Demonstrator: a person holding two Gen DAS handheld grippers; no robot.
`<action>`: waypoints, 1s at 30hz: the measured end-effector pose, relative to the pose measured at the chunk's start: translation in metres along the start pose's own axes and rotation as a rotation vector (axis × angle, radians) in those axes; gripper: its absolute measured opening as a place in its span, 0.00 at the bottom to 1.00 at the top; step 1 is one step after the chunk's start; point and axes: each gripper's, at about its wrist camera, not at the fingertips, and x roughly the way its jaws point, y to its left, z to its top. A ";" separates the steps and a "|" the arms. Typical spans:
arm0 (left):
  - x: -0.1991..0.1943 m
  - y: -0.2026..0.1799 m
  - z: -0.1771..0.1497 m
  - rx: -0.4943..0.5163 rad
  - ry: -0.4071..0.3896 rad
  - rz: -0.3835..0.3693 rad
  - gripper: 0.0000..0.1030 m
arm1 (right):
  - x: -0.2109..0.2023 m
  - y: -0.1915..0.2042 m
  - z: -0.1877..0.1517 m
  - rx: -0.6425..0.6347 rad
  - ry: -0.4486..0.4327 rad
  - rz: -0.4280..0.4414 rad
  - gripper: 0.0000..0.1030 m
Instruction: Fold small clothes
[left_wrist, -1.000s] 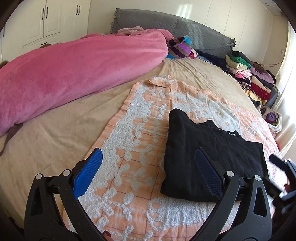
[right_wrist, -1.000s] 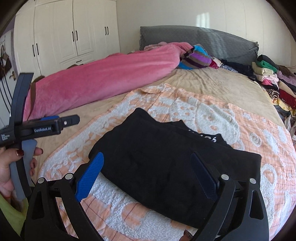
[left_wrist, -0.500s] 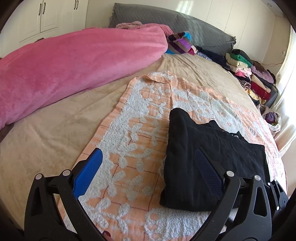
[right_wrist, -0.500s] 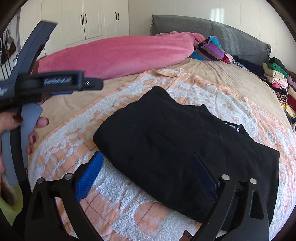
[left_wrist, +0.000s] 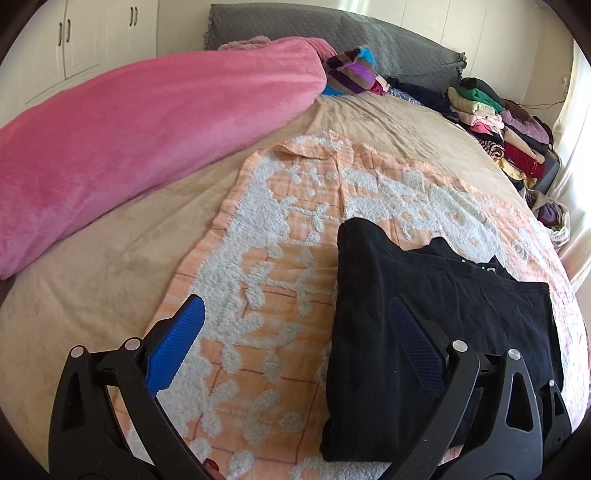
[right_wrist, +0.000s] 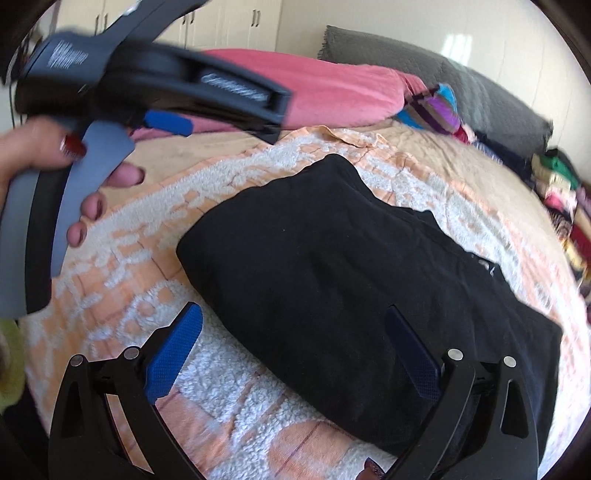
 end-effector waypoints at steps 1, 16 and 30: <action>0.003 0.000 0.000 0.003 0.003 0.002 0.91 | 0.003 0.003 -0.001 -0.015 0.001 -0.007 0.96; 0.032 0.009 0.002 -0.005 0.043 0.007 0.91 | 0.051 0.018 -0.003 -0.121 0.042 -0.175 0.95; 0.069 -0.004 0.029 -0.075 0.154 -0.205 0.91 | 0.033 -0.012 -0.001 0.011 -0.048 -0.075 0.35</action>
